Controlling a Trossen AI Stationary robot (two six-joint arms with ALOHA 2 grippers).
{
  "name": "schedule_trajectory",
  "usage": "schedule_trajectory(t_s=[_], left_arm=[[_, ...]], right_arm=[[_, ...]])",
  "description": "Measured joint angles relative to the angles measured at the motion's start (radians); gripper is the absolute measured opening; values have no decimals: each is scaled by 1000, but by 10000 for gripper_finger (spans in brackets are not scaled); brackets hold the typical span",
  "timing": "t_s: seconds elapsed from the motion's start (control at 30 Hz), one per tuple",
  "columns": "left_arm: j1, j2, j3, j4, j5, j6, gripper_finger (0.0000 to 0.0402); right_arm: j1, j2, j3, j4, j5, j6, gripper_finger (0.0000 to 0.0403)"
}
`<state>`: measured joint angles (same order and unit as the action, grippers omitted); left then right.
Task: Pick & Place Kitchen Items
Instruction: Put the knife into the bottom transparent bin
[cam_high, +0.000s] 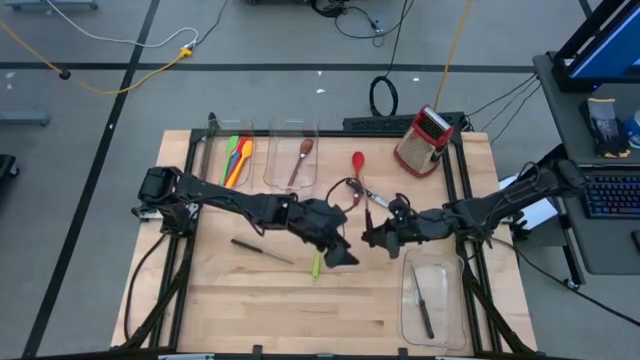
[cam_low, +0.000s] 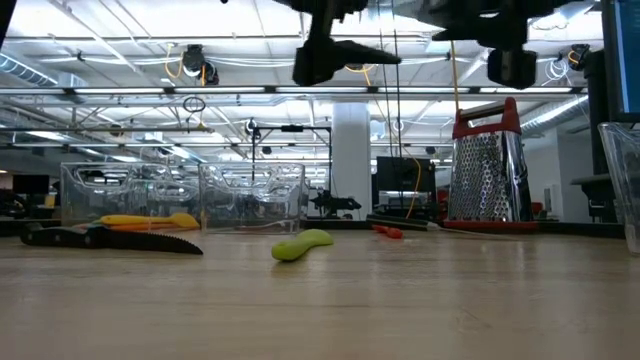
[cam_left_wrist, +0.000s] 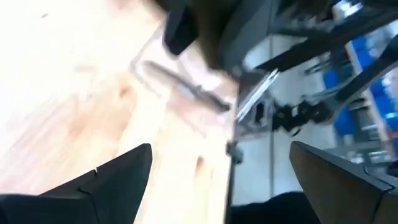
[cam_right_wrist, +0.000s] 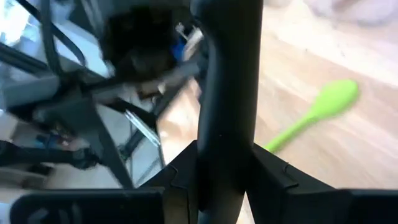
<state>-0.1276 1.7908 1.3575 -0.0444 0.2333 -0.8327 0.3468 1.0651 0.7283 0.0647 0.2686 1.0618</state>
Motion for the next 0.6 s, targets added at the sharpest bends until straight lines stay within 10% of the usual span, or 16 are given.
schedule_trajectory(t_s=[0.6], left_arm=[[-26, -2, 1, -179, -168, 32, 386]], right_arm=[[333, -211, -1, -419, -178, 580, 84]])
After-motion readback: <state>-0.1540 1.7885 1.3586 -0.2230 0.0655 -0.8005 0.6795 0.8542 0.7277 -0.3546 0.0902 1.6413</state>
